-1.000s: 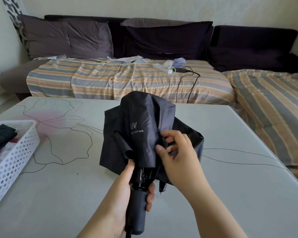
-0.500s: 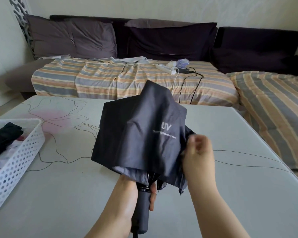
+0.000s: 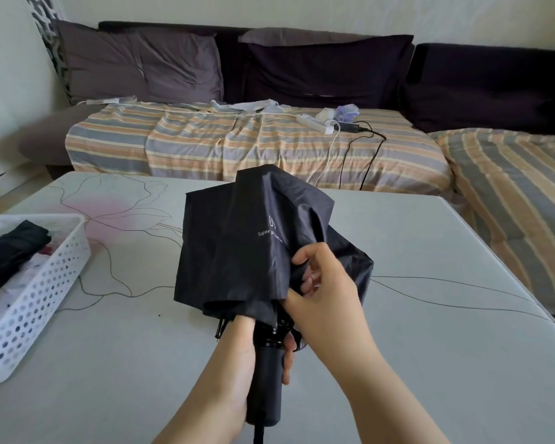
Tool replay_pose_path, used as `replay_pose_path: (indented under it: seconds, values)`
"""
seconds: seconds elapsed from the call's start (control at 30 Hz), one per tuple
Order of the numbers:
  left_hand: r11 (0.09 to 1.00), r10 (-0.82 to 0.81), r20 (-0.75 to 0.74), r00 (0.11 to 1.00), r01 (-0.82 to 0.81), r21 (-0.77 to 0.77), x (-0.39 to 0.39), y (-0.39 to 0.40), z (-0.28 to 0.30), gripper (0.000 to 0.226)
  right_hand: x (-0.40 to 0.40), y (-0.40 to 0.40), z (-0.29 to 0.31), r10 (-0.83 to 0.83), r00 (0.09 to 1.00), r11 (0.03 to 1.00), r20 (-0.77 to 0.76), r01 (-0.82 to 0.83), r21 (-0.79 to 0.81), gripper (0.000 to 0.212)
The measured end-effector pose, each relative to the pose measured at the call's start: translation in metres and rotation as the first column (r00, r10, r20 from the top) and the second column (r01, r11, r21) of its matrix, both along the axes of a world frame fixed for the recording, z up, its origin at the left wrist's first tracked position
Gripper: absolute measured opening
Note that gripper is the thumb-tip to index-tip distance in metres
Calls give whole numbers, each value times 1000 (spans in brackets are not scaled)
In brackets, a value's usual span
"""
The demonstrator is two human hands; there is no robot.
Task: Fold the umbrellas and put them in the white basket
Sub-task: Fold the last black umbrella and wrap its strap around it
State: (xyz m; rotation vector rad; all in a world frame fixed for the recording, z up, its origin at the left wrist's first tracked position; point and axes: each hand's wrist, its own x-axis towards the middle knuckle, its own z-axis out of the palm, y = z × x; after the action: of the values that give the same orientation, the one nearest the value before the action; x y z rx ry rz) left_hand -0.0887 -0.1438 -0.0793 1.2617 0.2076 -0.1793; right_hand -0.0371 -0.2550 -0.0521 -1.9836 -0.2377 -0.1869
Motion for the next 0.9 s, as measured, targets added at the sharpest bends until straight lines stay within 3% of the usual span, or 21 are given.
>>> replay_pose_path:
  seconds: [0.2, 0.33, 0.37, 0.5, 0.7, 0.77, 0.9]
  values:
    - [994, 3, 18, 1000, -5, 111, 5, 5, -6, 33, -1, -3, 8, 106, 990, 994, -90, -104, 30, 36]
    - [990, 17, 2, 1000, -17, 138, 7, 9, -4, 31, -2, -8, 14, 236, 956, 947, -174, -186, 262, 9]
    - [991, 24, -8, 1000, -22, 130, 6, 8, -3, 30, -3, -6, 14, 244, 953, 946, -179, -193, 260, 3]
    - [991, 48, -14, 999, -46, 125, -1, 4, 3, 32, -5, 3, 9, 153, 975, 985, -159, -138, 101, 17]
    - [978, 40, 73, 997, -54, 200, -2, 3, 14, 36, -4, -1, 13, 162, 960, 982, -229, -135, 128, 9]
    - [982, 61, 49, 997, -68, 174, -2, 5, 15, 35, -2, -5, 14, 97, 978, 992, -185, -78, 104, 19]
    - [981, 193, -55, 980, -192, 34, 1, 14, 20, 33, 6, -28, 14, -278, 960, 958, -35, 279, 68, 28]
